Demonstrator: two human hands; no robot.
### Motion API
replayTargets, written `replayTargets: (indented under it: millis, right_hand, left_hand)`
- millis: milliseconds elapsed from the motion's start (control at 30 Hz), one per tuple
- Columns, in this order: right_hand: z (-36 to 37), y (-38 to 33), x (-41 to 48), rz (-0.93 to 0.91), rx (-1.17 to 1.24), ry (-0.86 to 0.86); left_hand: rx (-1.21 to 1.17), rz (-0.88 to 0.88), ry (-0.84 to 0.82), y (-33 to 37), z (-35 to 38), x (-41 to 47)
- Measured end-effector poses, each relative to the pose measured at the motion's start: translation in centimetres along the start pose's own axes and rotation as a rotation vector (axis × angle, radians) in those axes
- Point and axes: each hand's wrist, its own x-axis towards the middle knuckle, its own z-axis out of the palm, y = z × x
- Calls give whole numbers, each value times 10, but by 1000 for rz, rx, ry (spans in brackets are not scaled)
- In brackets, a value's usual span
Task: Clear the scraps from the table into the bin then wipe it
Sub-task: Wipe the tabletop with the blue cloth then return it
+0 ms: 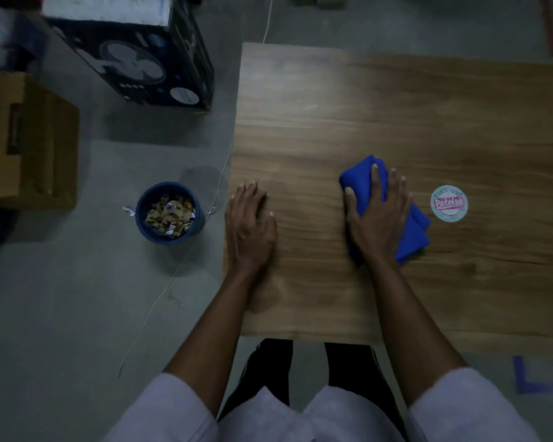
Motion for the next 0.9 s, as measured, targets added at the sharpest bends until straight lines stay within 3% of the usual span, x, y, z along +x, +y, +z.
replayTargets:
  millis: [167, 300, 400, 500, 633, 800, 900]
  right_hand:
    - [25, -58, 43, -112, -49, 88]
    - [46, -111, 52, -467, 4, 4]
    - [46, -111, 13, -718, 84, -95]
    - [34, -91, -24, -718, 138, -188]
    - [20, -72, -30, -548, 114, -196]
    - [28, -113, -8, -344, 36, -169]
    - [39, -145, -13, -596, -35, -242]
  left_hand:
    - [37, 60, 47, -9, 6, 1]
    - [30, 90, 76, -15, 7, 1]
    - [-14, 3, 58, -9, -6, 1]
    - [-40, -71, -10, -2, -27, 2]
    - [-24, -34, -175, -8, -33, -13]
    - [96, -9, -203, -4, -33, -36]
    - [184, -42, -107, -3, -31, -57]
